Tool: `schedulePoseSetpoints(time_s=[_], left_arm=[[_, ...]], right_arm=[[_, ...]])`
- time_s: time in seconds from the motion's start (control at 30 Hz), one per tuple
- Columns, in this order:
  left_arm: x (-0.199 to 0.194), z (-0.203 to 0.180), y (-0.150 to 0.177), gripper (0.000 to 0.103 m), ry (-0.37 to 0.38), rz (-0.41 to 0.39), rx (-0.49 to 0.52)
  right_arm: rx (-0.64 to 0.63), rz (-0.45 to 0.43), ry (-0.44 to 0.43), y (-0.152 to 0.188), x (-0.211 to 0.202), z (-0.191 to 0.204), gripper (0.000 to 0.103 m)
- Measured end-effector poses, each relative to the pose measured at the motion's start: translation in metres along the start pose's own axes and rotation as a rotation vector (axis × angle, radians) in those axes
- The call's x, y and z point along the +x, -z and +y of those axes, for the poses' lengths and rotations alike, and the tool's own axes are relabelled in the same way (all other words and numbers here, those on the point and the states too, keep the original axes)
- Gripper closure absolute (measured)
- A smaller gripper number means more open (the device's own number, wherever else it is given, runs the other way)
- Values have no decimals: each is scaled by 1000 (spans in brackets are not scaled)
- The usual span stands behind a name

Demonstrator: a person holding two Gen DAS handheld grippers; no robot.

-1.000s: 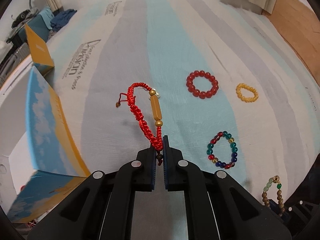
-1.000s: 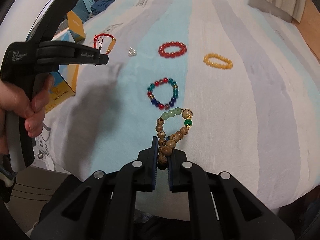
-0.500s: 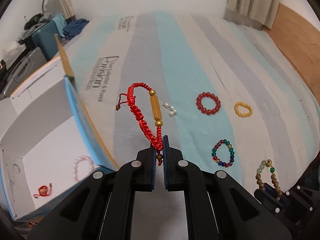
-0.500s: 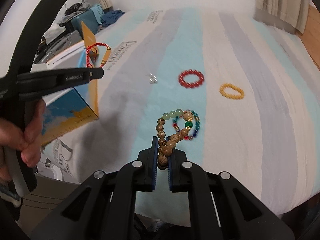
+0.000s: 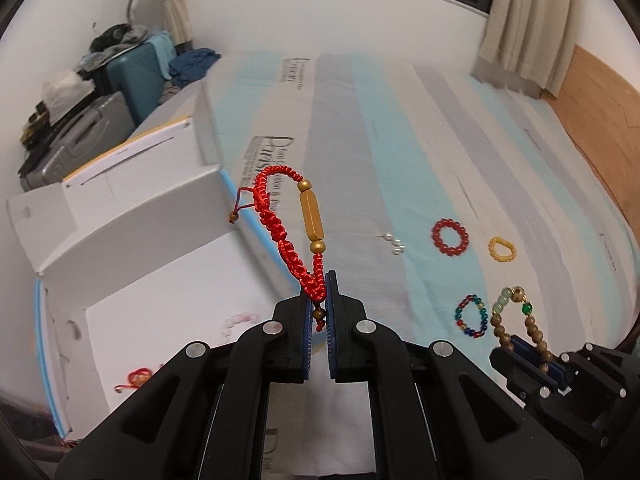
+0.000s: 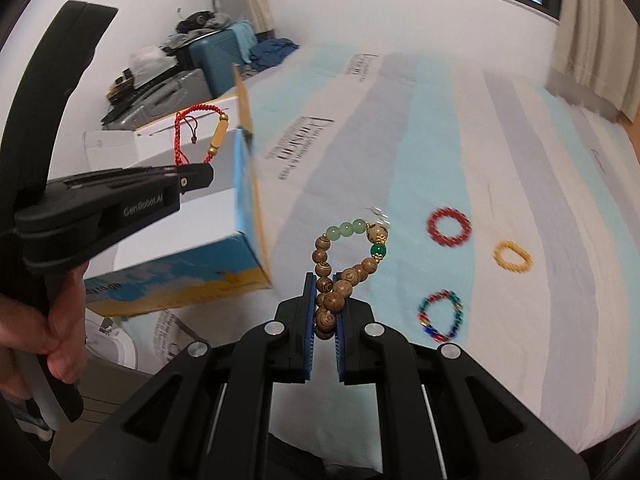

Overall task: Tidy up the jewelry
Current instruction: 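Lift and carry both bracelets over the white box with both tools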

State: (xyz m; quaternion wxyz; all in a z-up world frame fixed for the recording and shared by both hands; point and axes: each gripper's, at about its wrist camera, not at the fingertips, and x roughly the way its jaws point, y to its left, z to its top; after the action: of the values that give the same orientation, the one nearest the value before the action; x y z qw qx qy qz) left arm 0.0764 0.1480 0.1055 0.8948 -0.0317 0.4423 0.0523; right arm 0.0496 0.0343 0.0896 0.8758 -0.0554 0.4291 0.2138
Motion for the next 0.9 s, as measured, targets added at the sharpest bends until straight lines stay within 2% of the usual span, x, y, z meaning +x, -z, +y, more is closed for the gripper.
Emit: schedulePoseSetpoints(time_s=[0.4,0.57,0.73,0.9], left_arm=[[-31,90,19,98,-41,-7,-99],[-32,121,29,98,-63,8,-133],[-23,148,41,98,-73,49,-167],[0,174,54,98,-69,137,-218]], right_arm=[[-133,15,-87,-36,22,97,96],[-184,43,-113,-44,37,136,96],[-220,113,-140,-49,64,166,96],[-243,200,-153,-53,98,185,96]])
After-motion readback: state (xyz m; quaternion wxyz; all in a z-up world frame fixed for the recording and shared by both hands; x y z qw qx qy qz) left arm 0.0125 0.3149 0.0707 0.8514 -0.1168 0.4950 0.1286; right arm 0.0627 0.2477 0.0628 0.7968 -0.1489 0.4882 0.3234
